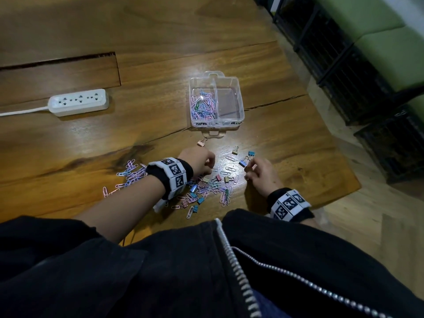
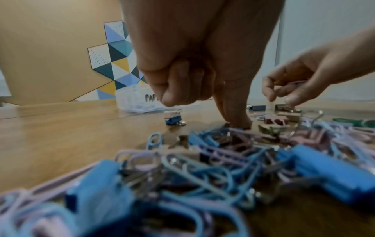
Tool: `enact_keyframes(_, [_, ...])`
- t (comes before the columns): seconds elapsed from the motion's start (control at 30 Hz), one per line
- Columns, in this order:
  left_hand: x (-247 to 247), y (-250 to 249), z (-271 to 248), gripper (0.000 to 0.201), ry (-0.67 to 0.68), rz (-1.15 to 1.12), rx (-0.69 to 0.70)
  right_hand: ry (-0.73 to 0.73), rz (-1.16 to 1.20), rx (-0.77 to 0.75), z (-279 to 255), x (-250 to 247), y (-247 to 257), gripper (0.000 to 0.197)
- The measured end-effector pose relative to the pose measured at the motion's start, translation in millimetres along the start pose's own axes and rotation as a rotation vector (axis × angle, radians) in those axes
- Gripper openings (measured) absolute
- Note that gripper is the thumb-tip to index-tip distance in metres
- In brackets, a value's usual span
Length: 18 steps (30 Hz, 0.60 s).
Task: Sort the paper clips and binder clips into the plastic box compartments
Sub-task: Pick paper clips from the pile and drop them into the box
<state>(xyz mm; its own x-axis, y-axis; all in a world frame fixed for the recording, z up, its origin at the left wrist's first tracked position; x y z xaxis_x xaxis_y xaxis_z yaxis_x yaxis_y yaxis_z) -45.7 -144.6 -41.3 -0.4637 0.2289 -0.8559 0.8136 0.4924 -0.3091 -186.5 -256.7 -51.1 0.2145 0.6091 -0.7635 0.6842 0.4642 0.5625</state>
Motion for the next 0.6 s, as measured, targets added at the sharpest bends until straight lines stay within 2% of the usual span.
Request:
enact_keyframes(0.13, [5.6,-5.4,2.4,0.017,0.043,0.080,0.037,0.074,-0.091,-0.071,-4.0,8.2,7.4,0.024])
enact_keyframes(0.2, [6.1,-5.3,5.6,0.017,0.059,-0.077,0.012,0.107,-0.142,-0.122,-7.4,12.9,13.6,0.022])
enact_keyframes(0.23, [6.5,-4.5,6.8,0.020,0.073,-0.271,-0.026,0.115,-0.167,-0.144,-7.9,14.1,15.5,0.020])
enact_keyframes(0.3, [9.7,-4.7,7.0,0.021,0.130,-0.888,-0.131,0.120,-0.202,-0.181,-7.0,15.0,16.1,0.014])
enact_keyframes(0.37, [6.3,-13.1,4.8,0.011,0.196,-1.452,-0.137,0.151,-0.226,-0.197,-6.2,16.9,14.7,0.013])
enact_keyframes(0.43, [-0.9,-19.5,5.6,0.020,0.223,-1.697,-0.093,0.196,-0.257,-0.206,-5.3,20.5,13.4,0.011])
enact_keyframes(0.53, [-8.5,-25.9,11.8,0.023,0.211,-1.658,-0.082,0.199,-0.217,-0.188,-4.0,15.7,14.7,0.006])
enact_keyframes(0.6, [-9.1,-27.9,15.8,0.023,0.193,-1.512,-0.098,0.190,-0.019,-0.098,0.2,7.9,11.1,0.015])
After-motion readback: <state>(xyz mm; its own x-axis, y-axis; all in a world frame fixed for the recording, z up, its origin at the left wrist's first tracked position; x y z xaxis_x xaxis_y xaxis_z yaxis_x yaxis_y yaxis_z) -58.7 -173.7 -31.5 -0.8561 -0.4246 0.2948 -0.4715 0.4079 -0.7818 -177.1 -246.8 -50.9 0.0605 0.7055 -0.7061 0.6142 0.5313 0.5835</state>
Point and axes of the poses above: each hand's wrist, its own z-axis towards the middle knuckle, its own x-axis out of the palm, y = z × x, the point moved 6 cm from there along z, towards the middle knuckle, and after that the axes turned 1 degree about -y, right-handed, at the moved point
